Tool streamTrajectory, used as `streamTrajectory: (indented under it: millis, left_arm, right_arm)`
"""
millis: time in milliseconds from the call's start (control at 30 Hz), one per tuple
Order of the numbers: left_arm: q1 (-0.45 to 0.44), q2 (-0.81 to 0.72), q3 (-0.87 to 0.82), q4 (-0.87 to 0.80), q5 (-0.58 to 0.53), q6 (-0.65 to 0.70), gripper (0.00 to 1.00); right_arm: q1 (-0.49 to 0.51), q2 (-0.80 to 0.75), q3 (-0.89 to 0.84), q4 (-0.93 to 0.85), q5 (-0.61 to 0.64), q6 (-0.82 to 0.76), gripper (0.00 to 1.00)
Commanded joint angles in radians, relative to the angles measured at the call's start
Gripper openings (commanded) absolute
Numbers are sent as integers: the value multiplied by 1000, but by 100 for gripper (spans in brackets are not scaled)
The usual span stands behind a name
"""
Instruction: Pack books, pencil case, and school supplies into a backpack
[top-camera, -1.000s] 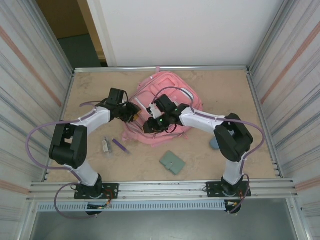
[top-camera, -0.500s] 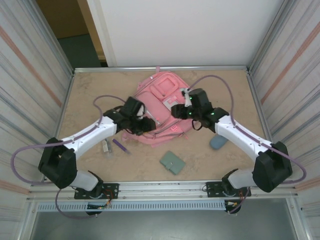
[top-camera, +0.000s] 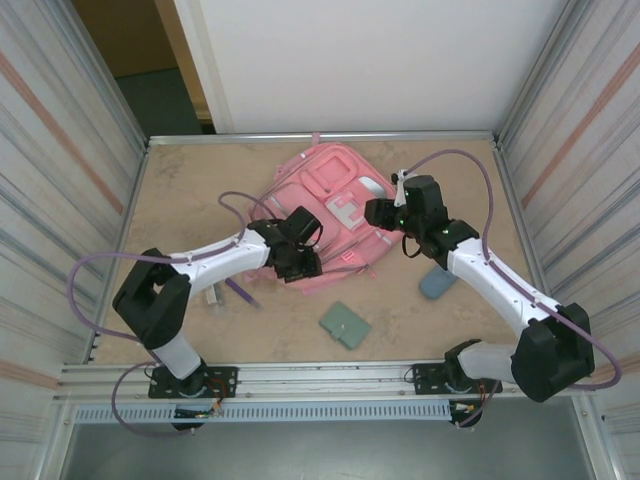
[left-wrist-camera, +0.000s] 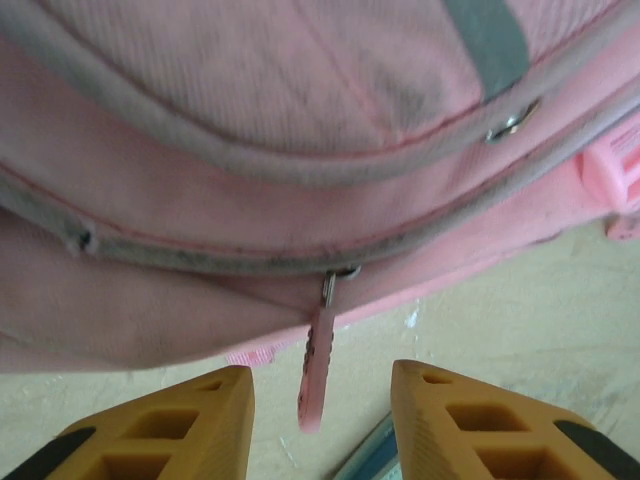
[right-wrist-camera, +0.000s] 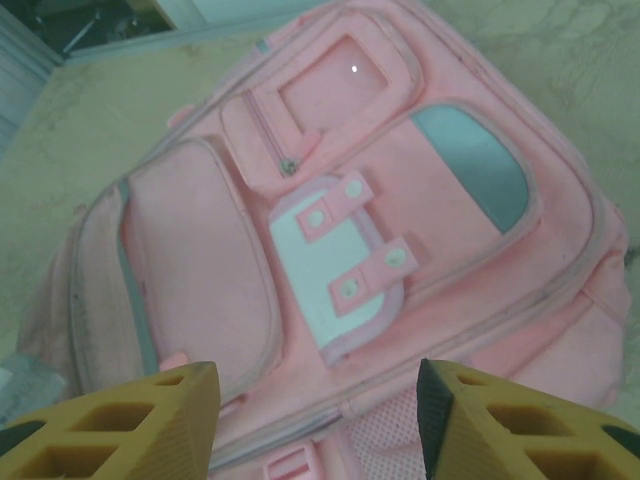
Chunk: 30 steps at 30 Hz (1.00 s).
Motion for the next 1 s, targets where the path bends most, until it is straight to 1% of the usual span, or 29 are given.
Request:
streamTrajectory:
  millis: [0,167,267,300,333,367,400,533,600,667,733,767,833,900,933,967]
  left_arm:
    - [-7,27,37,-26,-54,-6,39]
    - [-18,85,62,-27,-23,-4,33]
    - [-27,103,64,-40,-42,-16,30]
    - [-27,106,64,-49,-54,-19,27]
    - [-27,106,64,-52,-58,-19,19]
    - [-25,106,67,-53,-50,-14,3]
    - [-25,102,74,-55,-38,-6,0]
    - [-27,58,99,-44,-44,47,0]
    - [-24,22,106,-24,-51,91,0]
    - [-16,-9,110,14,-31,129,0]
    - [-15,-33,113,67,-5,179,0]
    - [-15,-39,121,83,-2,201,0]
    - [-15,-42,132,115,0,234,0]
    - [-15,-40,141,142,8,244,0]
    - [-15,-37,147,157,21,245,0]
    - [-15,-30,153,171,39,246,0]
  right_arm:
    - [-2,-33,-15,14,0,-16,54]
    - [-7,-25,-6,8,-14,-27,54]
    - [-6,-26,-14,30,-31,-22,54]
    - [-6,-20,-18,40,-43,-15,54]
    - [-6,-11,-18,41,-57,-9,54]
    - [-5,-1,-14,38,-73,7,54]
    - [1,18,-6,25,-85,20,54]
    - [38,71,7,-45,-80,43,54]
    - [47,80,-1,-56,-103,93,54]
    - [55,88,-1,-68,-114,136,55]
    - [49,127,27,-103,-169,163,59]
    - [31,170,67,-156,-226,189,59]
    - [3,243,153,-274,-301,277,58]
    - [-17,287,207,-365,-375,414,58]
    - [-14,292,208,-365,-417,492,58]
    - [-2,285,188,-321,-456,581,59]
